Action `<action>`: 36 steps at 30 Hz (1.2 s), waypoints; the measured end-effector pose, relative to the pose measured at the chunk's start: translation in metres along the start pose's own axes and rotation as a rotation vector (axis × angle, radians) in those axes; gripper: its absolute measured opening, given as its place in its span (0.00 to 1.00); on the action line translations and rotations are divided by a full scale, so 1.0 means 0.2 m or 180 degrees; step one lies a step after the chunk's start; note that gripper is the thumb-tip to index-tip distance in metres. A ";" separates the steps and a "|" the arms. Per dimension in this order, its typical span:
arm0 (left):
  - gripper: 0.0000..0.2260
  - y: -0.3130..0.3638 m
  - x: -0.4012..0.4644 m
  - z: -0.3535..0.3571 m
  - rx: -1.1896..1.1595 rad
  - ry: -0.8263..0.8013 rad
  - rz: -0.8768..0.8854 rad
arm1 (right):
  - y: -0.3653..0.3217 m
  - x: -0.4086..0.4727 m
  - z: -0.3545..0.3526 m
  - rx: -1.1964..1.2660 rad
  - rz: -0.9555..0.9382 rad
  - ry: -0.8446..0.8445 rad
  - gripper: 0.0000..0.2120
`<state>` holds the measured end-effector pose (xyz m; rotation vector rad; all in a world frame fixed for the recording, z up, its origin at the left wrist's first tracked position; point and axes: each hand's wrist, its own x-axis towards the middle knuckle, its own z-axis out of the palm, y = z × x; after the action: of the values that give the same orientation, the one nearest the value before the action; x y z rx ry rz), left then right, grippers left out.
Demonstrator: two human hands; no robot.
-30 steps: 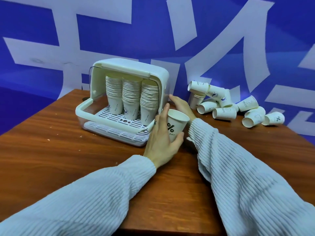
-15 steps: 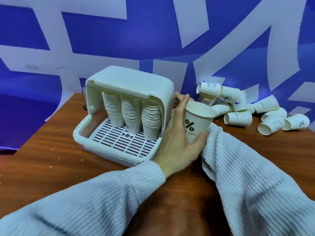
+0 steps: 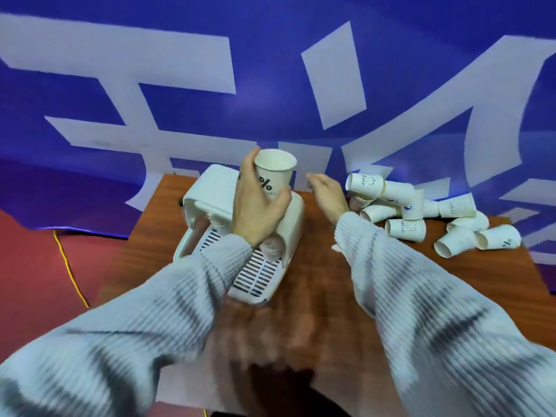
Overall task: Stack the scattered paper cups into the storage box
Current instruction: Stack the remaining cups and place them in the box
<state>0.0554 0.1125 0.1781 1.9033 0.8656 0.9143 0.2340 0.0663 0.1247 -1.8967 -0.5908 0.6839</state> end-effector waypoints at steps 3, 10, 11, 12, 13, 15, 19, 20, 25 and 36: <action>0.38 -0.07 0.18 -0.09 0.0100 0.0334 -0.0202 | -0.01 0.05 -0.01 -0.0119 -0.0054 0.0014 0.16; 0.45 -0.19 0.45 -0.14 0.0265 0.0047 -0.0284 | -0.05 0.27 0.04 -0.0717 -0.0213 -0.0304 0.16; 0.46 -0.21 0.48 -0.13 0.0253 0.0045 -0.0265 | -0.06 0.31 0.06 -0.0864 -0.0213 -0.0428 0.16; 0.45 -0.22 0.51 -0.13 0.0246 0.0049 -0.0257 | -0.07 0.36 0.09 -0.1000 -0.0192 -0.0590 0.16; 0.45 -0.23 0.54 -0.12 0.0244 0.0051 -0.0246 | -0.08 0.41 0.12 -0.1142 -0.0162 -0.0785 0.17; 0.43 -0.25 0.60 -0.10 0.0280 0.0032 -0.0232 | -0.09 0.49 0.19 -0.1523 -0.0168 -0.1172 0.19; 0.39 -0.32 0.68 -0.07 0.0398 -0.0039 -0.0352 | -0.08 0.66 0.33 -0.2456 -0.0280 -0.1622 0.23; 0.39 -0.34 0.70 -0.07 0.0424 -0.0053 -0.0394 | -0.07 0.70 0.37 -0.2671 -0.0308 -0.1694 0.22; 0.40 -0.42 0.75 -0.07 0.0610 -0.0110 -0.0469 | -0.02 0.82 0.52 -0.3296 -0.0367 -0.2038 0.30; 0.41 -0.45 0.69 -0.07 0.0727 -0.0250 -0.0546 | 0.04 0.80 0.48 -0.3558 -0.0548 -0.1912 0.10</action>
<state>0.0926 0.2701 0.1412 2.0061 1.1056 0.6561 0.2844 0.2321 0.0518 -2.5693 -1.7759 0.9082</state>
